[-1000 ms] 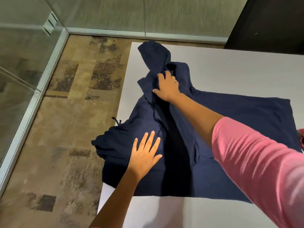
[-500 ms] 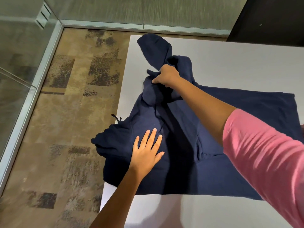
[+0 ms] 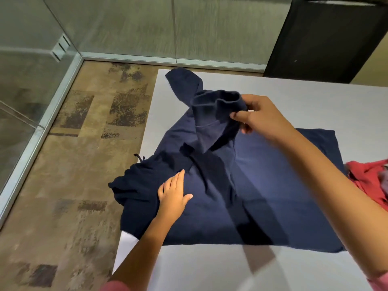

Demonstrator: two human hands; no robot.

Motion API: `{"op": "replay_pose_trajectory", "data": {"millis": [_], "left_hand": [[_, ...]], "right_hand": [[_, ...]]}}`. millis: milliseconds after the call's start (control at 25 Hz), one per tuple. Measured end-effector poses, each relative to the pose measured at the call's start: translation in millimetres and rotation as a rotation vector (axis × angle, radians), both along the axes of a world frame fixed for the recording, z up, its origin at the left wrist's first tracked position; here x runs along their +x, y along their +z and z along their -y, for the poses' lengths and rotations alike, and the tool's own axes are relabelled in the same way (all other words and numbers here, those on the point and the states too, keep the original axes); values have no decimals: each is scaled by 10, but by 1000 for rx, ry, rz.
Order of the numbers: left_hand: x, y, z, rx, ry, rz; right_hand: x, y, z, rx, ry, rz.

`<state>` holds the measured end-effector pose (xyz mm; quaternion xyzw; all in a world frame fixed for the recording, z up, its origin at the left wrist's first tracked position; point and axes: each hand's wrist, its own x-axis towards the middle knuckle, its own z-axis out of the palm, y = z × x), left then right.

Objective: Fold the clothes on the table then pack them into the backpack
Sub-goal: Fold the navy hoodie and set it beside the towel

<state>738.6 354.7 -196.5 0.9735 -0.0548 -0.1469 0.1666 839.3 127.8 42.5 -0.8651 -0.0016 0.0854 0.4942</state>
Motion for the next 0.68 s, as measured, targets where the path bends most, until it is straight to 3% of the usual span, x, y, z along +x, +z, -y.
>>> {"op": "replay_pose_trajectory", "data": {"millis": [160, 240, 360, 480, 680], "left_hand": [[-47, 150, 121, -186, 335, -84], [-83, 198, 116, -186, 404, -65], [-167, 211, 74, -52, 363, 10], [-288, 216, 51, -4, 324, 108], [-448, 258, 87, -140, 428, 126]], "right_hand": [[-475, 198, 590, -172, -50, 224], [-728, 318, 882, -89, -136, 217], [-1106, 418, 1361, 114, -282, 116], [-1365, 281, 2020, 106, -357, 24], [-1922, -424, 2911, 83, -560, -322]]}}
